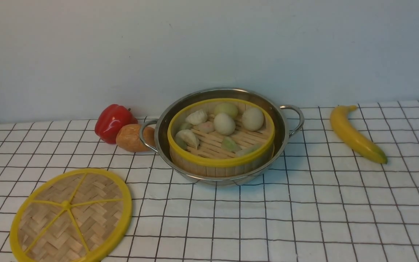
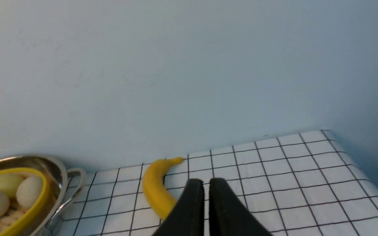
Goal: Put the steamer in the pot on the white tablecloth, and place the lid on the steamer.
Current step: 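Grasp the bamboo steamer lid lying on the table by its centre knob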
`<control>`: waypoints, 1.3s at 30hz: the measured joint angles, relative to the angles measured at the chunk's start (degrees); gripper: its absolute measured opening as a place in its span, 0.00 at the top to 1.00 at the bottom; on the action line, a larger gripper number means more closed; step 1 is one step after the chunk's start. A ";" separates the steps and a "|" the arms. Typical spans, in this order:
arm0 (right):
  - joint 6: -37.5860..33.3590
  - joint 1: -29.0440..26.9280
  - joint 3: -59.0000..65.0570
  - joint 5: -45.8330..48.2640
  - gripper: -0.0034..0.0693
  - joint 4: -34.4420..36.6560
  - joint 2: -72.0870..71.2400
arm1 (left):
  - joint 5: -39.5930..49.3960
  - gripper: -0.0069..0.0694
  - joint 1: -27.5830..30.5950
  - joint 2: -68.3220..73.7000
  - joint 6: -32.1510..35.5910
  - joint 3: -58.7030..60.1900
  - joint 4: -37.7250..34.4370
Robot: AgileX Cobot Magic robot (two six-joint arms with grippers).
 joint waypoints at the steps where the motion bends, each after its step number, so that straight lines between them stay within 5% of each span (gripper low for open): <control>1: 0.14 -1.12 1.87 -1.02 0.88 0.00 -2.04 | 0.00 0.59 0.00 0.00 0.00 0.00 0.00; 12: 0.25 -1.45 16.72 -3.12 0.84 -0.14 -19.59 | 0.08 0.59 0.00 0.00 0.00 0.00 0.00; 26: 0.16 6.52 21.75 1.23 0.79 1.00 -19.72 | 0.16 0.59 0.00 0.00 0.00 0.00 0.02; 39: -1.71 7.80 22.01 1.55 0.75 3.08 -19.72 | 0.16 0.59 0.00 0.00 0.00 0.00 0.02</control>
